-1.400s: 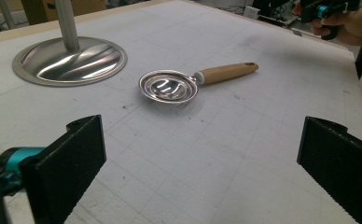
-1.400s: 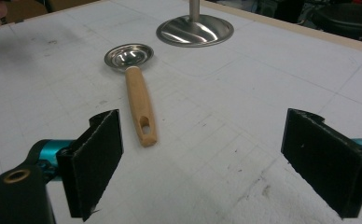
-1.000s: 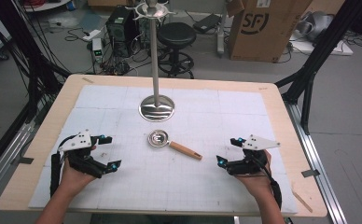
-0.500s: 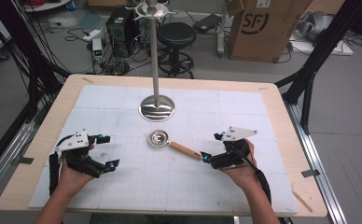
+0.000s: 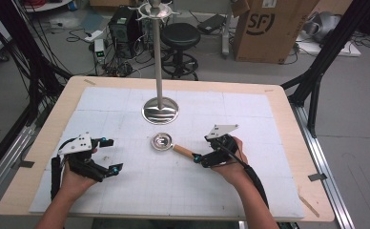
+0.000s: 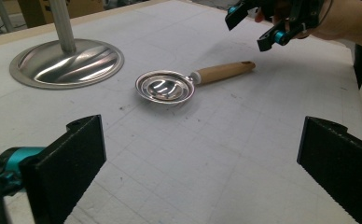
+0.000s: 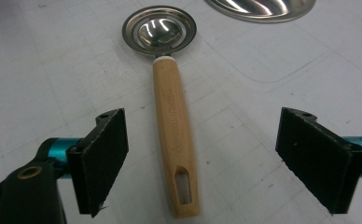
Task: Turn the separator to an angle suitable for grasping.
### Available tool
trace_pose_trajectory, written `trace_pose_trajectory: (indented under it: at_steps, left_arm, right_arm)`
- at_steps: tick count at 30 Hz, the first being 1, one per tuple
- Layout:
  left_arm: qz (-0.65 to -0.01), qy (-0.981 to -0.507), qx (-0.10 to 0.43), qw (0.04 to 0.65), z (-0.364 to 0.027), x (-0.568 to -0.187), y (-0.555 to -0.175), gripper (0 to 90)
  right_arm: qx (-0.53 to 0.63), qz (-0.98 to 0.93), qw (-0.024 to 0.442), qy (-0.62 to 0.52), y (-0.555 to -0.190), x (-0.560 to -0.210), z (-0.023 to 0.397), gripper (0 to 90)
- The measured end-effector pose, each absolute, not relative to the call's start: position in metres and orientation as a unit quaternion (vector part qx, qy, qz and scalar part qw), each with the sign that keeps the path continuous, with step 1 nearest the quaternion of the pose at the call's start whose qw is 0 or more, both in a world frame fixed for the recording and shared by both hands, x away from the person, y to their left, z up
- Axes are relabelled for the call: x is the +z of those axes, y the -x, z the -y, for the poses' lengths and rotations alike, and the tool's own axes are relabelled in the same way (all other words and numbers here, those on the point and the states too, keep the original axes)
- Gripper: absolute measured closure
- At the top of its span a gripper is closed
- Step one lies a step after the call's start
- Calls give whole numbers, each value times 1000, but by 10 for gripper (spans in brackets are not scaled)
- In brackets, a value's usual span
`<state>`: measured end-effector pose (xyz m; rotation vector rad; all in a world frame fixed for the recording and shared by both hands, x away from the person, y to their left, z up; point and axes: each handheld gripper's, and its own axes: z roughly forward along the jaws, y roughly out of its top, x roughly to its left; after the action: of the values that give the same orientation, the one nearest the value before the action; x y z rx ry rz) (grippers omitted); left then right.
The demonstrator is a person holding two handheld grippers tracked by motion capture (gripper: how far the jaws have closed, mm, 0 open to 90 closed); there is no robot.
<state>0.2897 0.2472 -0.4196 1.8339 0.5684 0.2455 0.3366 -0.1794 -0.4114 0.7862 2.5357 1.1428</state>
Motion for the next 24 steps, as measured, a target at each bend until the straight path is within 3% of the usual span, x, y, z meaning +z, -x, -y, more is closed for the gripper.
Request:
trace_pose_trajectory:
  at_steps: [16, 24]
  left_arm:
    - [-238, -784, 103, 564, -246, -420, -289, 16]
    - [-239, -786, 103, 561, -246, -420, -289, 16]
  right_arm:
    - [329, -900, 114, -263, -347, -421, 145, 403]
    - [305, -910, 121, -254, -347, -427, 138, 459]
